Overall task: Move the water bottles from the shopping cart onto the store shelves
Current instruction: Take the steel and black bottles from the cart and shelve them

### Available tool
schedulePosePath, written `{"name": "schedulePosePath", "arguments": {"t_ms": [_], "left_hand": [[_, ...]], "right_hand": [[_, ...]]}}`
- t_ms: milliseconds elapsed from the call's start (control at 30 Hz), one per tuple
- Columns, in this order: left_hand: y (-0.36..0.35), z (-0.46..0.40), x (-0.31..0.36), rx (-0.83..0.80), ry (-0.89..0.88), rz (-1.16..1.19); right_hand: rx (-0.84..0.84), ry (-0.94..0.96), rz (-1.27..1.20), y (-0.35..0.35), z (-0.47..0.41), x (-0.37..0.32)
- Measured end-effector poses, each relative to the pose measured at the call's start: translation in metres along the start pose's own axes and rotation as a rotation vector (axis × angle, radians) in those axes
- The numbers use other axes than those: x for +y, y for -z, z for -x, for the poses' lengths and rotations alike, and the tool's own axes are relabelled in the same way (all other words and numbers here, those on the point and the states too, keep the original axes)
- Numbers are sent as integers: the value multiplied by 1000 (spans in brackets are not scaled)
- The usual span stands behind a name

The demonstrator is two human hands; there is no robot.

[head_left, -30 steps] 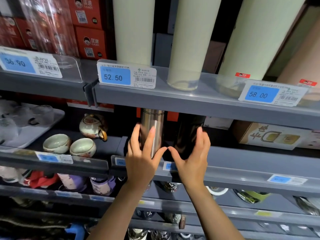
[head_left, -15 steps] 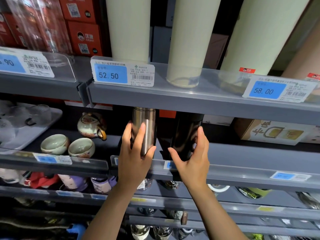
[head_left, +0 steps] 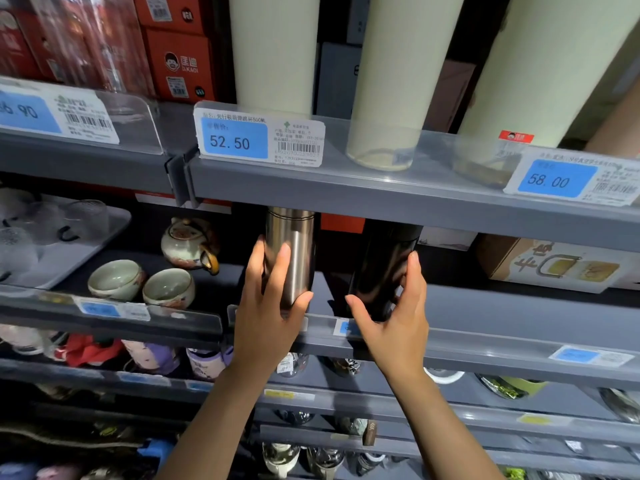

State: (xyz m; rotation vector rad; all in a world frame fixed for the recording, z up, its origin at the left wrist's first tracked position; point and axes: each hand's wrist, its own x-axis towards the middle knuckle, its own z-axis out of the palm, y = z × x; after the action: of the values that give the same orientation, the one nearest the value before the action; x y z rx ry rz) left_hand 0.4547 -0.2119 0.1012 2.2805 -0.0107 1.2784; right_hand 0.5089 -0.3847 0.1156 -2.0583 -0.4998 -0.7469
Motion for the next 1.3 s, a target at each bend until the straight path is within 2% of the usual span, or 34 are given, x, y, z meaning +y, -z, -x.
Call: {"name": "schedulePosePath", "arguments": {"t_ms": [267, 600, 1300], "left_hand": [[0, 2, 3, -9, 14, -172], [-4, 8, 3, 6, -20, -232], [3, 1, -2, 61, -29, -153]], "right_hand": [[-35, -2, -7, 2, 2, 2], [-37, 12, -5, 2, 3, 4], [-41, 6, 31, 2, 1, -1]]}}
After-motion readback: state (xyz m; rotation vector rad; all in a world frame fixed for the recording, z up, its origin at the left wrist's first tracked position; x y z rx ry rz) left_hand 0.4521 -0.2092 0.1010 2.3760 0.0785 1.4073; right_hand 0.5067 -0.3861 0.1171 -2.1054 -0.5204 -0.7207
